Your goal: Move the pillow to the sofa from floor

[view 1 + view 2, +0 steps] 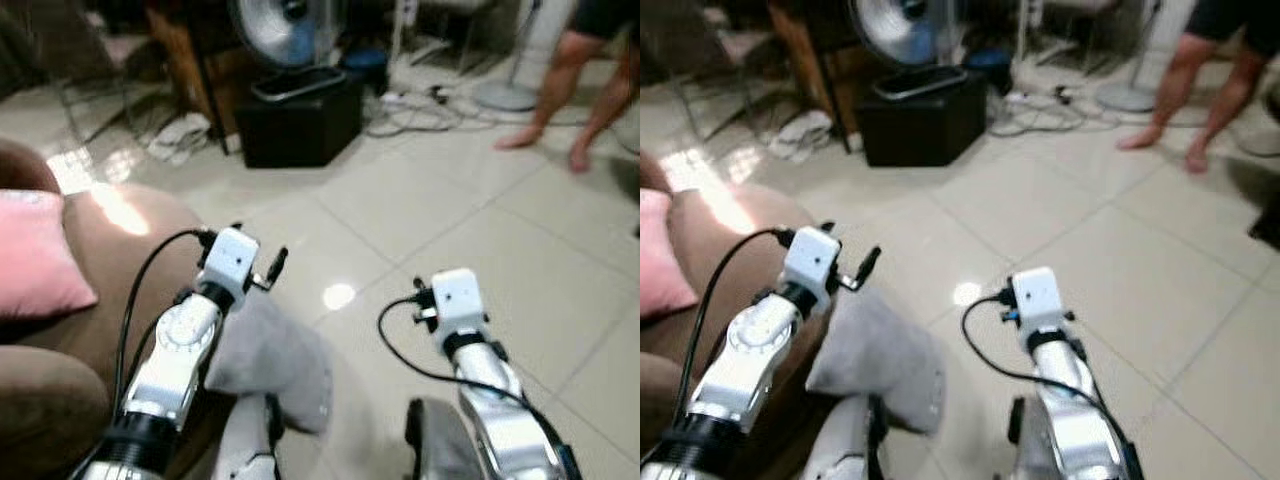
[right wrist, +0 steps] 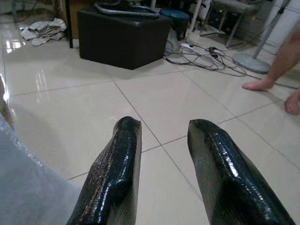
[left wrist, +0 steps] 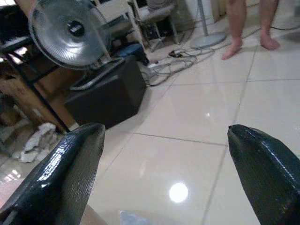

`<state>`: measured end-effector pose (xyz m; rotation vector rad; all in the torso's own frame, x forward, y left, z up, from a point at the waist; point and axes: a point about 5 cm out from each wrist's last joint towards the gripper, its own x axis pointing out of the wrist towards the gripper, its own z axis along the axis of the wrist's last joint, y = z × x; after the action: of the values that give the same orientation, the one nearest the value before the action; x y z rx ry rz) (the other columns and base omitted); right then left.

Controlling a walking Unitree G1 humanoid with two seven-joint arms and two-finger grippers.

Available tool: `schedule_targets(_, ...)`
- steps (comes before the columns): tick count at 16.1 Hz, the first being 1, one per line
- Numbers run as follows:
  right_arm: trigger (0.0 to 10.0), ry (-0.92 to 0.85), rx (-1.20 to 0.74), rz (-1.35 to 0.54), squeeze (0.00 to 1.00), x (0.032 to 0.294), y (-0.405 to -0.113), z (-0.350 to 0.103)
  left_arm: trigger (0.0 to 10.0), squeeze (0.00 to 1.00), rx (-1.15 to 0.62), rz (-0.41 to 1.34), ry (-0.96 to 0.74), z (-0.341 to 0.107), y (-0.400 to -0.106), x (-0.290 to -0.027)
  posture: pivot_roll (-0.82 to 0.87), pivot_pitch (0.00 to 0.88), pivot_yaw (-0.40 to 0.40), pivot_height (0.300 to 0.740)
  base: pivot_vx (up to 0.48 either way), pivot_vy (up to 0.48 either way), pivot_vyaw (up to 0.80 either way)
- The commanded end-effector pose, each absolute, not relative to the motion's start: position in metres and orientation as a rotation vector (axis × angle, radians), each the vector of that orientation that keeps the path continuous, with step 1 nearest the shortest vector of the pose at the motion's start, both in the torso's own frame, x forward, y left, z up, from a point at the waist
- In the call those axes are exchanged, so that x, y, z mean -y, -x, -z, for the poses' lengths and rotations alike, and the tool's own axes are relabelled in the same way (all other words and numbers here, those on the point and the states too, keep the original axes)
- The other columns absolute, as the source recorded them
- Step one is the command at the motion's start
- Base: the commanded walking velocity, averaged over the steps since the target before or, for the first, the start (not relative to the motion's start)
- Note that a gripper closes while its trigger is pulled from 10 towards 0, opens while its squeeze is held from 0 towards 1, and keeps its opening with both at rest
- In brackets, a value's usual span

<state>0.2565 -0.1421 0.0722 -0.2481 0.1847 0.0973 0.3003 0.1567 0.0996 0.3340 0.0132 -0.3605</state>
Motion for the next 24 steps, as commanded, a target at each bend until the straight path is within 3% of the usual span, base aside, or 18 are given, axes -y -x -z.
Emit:
schedule_targets(1,10.0,0.254,-0.191,-0.097,0.00,0.145,-0.258,-0.071,10.0,0.00,-0.022,0.367,-0.349,-0.099,-0.304,-0.158,-0.06,0.000,0.086,0.568,0.000,0.000,0.00)
schedule_targets(6,10.0,0.258,-0.193,-0.096,0.00,0.146,-0.257,-0.070,10.0,0.00,-0.018,0.376,-0.342,-0.100,-0.305,-0.154,-0.06,0.000,0.087,0.529,0.000,0.000,0.00)
schedule_targets(13,10.0,0.267,-0.205,-0.088,0.00,0.144,-0.254,-0.068,10.0,0.00,-0.060,0.377,-0.364,-0.095,-0.308,-0.153,-0.06,0.000,0.094,0.529,0.000,0.000,0.00)
schedule_targets(17,10.0,0.267,-0.201,-0.145,0.00,0.138,-0.255,-0.068,10.0,0.00,-0.447,0.275,-0.349,-0.041,-0.316,-0.166,-0.07,0.000,0.090,0.529,0.000,0.000,0.00)
schedule_targets(18,10.0,0.259,-0.205,-0.189,0.00,0.136,-0.256,-0.068,10.0,0.11,-0.522,0.198,-0.287,-0.034,-0.318,-0.173,-0.08,0.000,0.096,0.529,0.000,0.000,0.00)
schedule_targets(19,10.0,0.253,-0.219,-0.222,0.00,0.135,-0.256,-0.066,10.0,1.00,-0.564,0.139,-0.186,-0.030,-0.319,-0.178,-0.09,0.000,0.099,0.529,0.000,0.000,0.00)
schedule_targets(24,10.0,0.302,-0.259,-0.383,0.00,0.130,-0.248,-0.057,10.0,1.00,-0.648,-0.100,-0.171,-0.021,-0.317,-0.208,-0.15,0.103,0.075,0.529,0.000,0.000,0.00)
